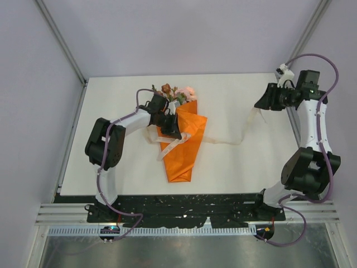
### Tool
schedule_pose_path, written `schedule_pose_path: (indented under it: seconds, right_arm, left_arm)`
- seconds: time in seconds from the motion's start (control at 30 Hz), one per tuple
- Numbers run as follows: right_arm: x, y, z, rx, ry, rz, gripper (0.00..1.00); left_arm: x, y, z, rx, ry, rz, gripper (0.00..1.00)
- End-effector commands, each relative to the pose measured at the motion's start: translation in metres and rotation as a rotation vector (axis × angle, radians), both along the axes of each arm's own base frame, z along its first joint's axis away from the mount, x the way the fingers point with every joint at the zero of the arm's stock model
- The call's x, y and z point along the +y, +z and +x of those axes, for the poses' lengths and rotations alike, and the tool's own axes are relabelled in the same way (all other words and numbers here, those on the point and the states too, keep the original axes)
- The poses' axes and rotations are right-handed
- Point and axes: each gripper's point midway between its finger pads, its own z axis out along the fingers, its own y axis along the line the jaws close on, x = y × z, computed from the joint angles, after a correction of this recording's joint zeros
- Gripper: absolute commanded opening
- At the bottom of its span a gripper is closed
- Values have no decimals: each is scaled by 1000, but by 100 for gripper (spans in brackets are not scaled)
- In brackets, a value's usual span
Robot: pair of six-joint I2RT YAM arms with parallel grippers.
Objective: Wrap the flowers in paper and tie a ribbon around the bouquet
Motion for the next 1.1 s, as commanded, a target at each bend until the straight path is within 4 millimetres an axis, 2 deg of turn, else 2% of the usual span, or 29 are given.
schedule_pose_path:
  seconds: [0.0, 0.03, 0.07, 0.1, 0.17, 0.2, 0.23, 0.27, 0.3, 0.33, 0.37, 0.4, 0.43, 0.47, 0.5, 0.53, 0.57, 0.6, 0.63, 0.77, 0.9, 1.07]
  right_arm:
    - [5, -35, -12, 144, 97, -203, 62]
    - [6, -38, -12, 146, 95, -208, 66]
    - [15, -38, -13, 137, 110, -212, 76]
    - [22, -35, -11, 114, 126, -198, 77]
    - [53, -33, -14, 91, 200, -181, 77]
    - [76, -37, -17, 83, 263, -175, 75]
    - [89, -36, -20, 74, 298, -162, 74]
    - [116, -41, -26, 68, 374, -151, 69]
    - [131, -39, -30, 53, 419, -124, 62]
    - [155, -42, -37, 46, 477, -103, 60]
    - [167, -45, -42, 51, 508, -88, 58]
    - [190, -50, -49, 40, 561, -68, 52]
    - [212, -53, -58, 32, 612, -74, 52]
    - [221, -60, -57, 10, 622, -97, 52]
    - [242, -65, -68, -8, 682, -124, 57]
    - [249, -72, -63, -61, 681, -188, 59]
    - [267, -76, -70, -112, 736, -211, 61]
    - [271, -79, -69, -164, 757, -277, 62]
    - [286, -82, -76, -235, 827, -325, 64]
    - [300, -92, -75, -405, 939, -527, 66]
    - [314, -103, -83, -525, 1071, -615, 66]
    - [338, -117, -97, -640, 1201, -630, 71]
  left_arm:
    - [-11, 7, 5, -14, -2, -53, 0]
    - [-13, 6, 4, -9, -5, -65, 0]
    - [-15, 7, 4, -2, -6, -77, 0]
    - [-17, 8, 3, 5, -5, -96, 0]
    - [-21, 10, 0, 16, -13, -128, 0]
    - [-23, 12, -1, 21, -11, -145, 0]
    - [-25, 14, -2, 30, -11, -161, 0]
    - [-26, 17, -3, 39, -4, -178, 0]
    - [-28, 20, -3, 43, -2, -200, 0]
    - [-29, 22, -3, 55, 8, -211, 0]
    - [-31, 25, -3, 62, 14, -226, 0]
    - [-34, 26, -2, 76, 21, -248, 0]
    - [-37, 29, -3, 100, 26, -276, 0]
    - [-39, 30, -2, 112, 36, -304, 0]
    - [-41, 32, -1, 134, 47, -327, 0]
    - [-43, 31, -1, 154, 54, -338, 0]
    - [-44, 31, -1, 162, 53, -347, 0]
    - [-44, 30, -1, 172, 58, -347, 0]
    - [-44, 29, -2, 180, 59, -346, 0]
    - [-42, 30, -2, 196, 62, -357, 0]
    - [-41, 28, -1, 205, 62, -361, 0]
    - [-42, 24, 1, 211, 63, -359, 0]
